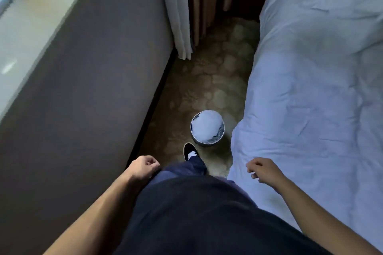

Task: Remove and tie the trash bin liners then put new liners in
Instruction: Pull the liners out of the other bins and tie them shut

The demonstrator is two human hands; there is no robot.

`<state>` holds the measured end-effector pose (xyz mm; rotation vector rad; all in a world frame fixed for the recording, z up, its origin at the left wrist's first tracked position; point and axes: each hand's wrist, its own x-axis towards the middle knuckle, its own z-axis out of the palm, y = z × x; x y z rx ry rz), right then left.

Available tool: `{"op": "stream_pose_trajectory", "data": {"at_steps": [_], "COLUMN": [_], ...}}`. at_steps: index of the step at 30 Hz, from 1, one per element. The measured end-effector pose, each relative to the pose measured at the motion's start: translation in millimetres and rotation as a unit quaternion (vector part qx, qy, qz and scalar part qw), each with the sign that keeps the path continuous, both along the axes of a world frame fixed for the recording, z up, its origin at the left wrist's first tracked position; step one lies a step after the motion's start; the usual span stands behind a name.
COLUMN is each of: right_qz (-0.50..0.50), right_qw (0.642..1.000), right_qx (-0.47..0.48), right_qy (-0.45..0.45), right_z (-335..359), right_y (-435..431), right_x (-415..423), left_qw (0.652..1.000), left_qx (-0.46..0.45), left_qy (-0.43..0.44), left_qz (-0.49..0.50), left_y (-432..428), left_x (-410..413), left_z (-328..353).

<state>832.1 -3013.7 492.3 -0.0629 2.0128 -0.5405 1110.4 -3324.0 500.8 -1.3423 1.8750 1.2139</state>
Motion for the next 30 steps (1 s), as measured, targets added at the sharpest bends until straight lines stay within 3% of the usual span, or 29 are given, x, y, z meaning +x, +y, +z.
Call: {"op": "stream_pose_trajectory", "data": {"at_steps": [7, 13, 17, 21, 26, 30], "right_qz": [-0.005, 0.05, 0.181, 0.344, 0.501, 0.581], "right_qw": [0.997, 0.997, 0.982, 0.938, 0.864, 0.81], "right_qx": [0.041, 0.023, 0.009, -0.001, -0.044, -0.079], "right_qy": [0.061, 0.054, 0.045, 0.038, 0.019, -0.012], "right_z": [9.9, 11.1, -2.4, -22.7, -32.8, -47.4], "right_y": [-36.0, -133.4, -218.6, -313.9, -415.8, -447.2], "right_x": [-94.4, -198.7, -270.3, -326.9, -342.2, -323.9], "left_qw": [0.995, 0.995, 0.998, 0.986, 0.908, 0.861], "left_qx": [-0.02, -0.042, -0.036, -0.029, 0.01, 0.012], "left_qy": [0.054, 0.084, 0.036, -0.04, -0.082, -0.074], "left_qz": [-0.078, -0.044, 0.041, 0.158, 0.41, 0.503], "left_y": [-104.8, -149.9, -149.3, -103.7, 14.4, 91.2], "left_x": [-163.5, -236.5, -234.0, -215.8, -226.5, -263.5], "left_z": [19.9, 29.6, 3.6, -11.7, -6.2, -10.1]}}
